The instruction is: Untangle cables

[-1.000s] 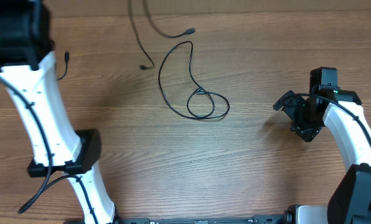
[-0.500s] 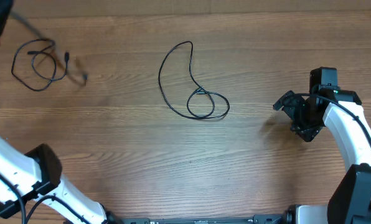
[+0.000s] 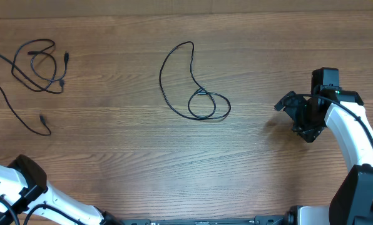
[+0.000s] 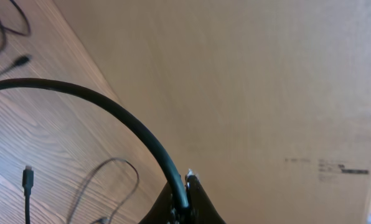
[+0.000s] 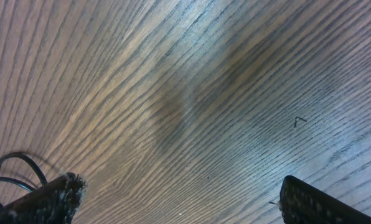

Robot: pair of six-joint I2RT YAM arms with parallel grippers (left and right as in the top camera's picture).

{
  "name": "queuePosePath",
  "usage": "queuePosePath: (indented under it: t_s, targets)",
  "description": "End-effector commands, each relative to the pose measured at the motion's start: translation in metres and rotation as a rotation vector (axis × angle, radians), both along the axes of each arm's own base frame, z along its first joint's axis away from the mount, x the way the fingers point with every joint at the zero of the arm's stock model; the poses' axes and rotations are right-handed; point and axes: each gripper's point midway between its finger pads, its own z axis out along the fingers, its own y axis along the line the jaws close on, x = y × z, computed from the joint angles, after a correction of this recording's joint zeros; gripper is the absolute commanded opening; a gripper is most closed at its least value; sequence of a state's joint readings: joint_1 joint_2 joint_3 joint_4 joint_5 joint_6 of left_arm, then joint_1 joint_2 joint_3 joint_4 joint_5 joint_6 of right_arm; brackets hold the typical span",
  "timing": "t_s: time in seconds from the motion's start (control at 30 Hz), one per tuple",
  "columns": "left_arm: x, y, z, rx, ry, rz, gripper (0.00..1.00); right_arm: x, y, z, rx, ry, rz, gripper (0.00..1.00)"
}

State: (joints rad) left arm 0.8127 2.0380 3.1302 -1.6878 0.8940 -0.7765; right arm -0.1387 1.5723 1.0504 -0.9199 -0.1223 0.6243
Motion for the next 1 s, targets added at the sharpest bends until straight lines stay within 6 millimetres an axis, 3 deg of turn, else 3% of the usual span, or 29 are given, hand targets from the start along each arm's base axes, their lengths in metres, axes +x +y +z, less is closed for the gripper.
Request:
queuePosePath:
  t_s: [0.0,0.3,0.47,0.7,0.97]
  targets:
    - [-0.013,0.009,0.006,0.147,-0.013,0.037,0.04,-0.002,-0.004,-0.002,-0.013,0.007,-0.005,1.00]
    - [-0.028,0.065,-0.013,0.472,0.154,0.229,0.04,-0.002,-0.004,-0.002,-0.013,0.007,-0.005,1.00]
    - [-0.039,0.093,-0.028,0.569,0.282,0.318,0.04,-0.002,-0.004,-0.002,-0.013,0.007,-0.005,1.00]
    - [-0.048,0.114,-0.062,0.540,0.453,0.356,0.04,-0.002,-0.004,-0.002,-0.013,0.007,-0.005,1.00]
    - [-0.053,0.133,-0.125,0.452,0.683,0.342,0.04,-0.002,-0.004,-0.002,-0.013,0.007,-0.005,1.00]
